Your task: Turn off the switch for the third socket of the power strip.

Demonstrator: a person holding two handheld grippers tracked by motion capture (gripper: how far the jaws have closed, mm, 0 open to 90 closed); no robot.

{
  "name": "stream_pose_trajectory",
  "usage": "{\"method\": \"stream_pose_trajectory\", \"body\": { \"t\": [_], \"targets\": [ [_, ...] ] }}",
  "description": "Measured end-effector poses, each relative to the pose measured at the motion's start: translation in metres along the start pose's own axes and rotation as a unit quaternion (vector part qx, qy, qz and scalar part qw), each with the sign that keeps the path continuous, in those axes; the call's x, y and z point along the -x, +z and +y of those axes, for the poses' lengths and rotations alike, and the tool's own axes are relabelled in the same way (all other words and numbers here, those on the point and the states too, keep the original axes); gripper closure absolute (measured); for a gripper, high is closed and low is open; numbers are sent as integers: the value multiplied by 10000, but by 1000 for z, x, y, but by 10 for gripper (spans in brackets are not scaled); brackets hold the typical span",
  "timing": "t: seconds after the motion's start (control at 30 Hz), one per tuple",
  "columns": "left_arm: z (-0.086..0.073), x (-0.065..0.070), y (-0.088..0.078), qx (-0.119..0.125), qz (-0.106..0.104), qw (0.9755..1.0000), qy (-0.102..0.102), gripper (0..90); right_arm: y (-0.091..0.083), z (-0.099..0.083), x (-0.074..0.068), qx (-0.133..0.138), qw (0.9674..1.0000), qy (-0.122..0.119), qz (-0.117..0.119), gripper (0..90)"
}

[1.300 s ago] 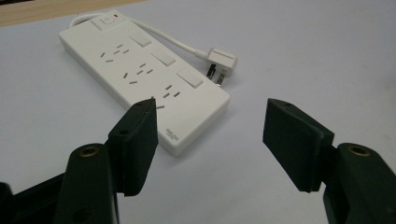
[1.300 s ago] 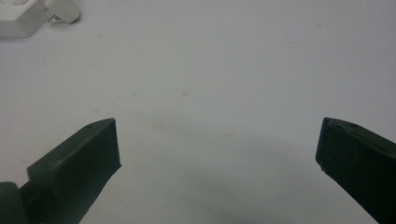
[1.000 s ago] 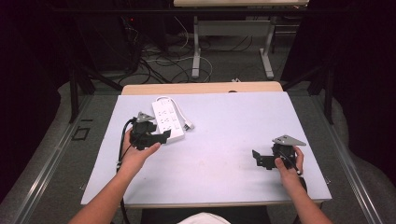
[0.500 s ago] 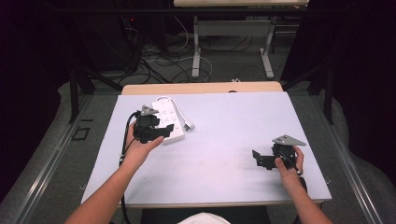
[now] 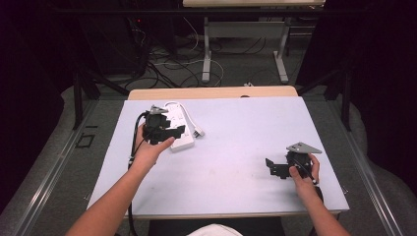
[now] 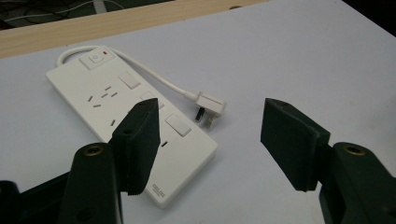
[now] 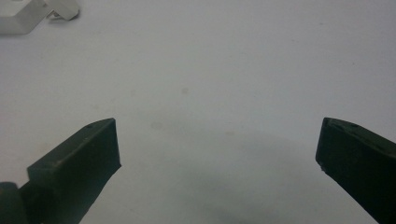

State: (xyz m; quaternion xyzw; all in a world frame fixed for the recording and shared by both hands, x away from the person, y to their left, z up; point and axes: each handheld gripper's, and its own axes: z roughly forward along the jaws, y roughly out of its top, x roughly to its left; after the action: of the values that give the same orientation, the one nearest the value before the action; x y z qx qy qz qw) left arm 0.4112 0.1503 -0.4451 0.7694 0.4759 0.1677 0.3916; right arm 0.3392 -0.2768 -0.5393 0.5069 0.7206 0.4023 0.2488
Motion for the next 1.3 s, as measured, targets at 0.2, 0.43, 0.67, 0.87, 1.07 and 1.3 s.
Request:
{"method": "stream_pose_trajectory", "body": {
  "t": [0.2, 0.43, 0.67, 0.87, 1.07, 1.3],
  "targets": [
    [2, 1, 7, -8, -4, 10000, -83, 395, 1, 0, 1, 2, 10000, 14, 13, 0],
    [6, 2, 13, 14, -49, 9999, -158, 417, 2, -1, 1, -22, 10000, 19, 29, 0],
    [10, 2, 22, 34, 1, 9997, -252, 424, 3, -1, 2, -27, 10000, -7, 54, 0],
    [13, 1, 28, 18, 39, 9994, -338, 427, 3, -2, 2, -81, 9999, 6, 148, 0],
    [15, -2, 32, -4, 101, 9992, -388, 430, 4, -2, 1, -102, 9997, -31, 199, 0],
    [19, -7, 36, -17, 153, 9985, -534, 449, 4, -2, 1, -111, 9997, -31, 203, 0]
  ]
}}
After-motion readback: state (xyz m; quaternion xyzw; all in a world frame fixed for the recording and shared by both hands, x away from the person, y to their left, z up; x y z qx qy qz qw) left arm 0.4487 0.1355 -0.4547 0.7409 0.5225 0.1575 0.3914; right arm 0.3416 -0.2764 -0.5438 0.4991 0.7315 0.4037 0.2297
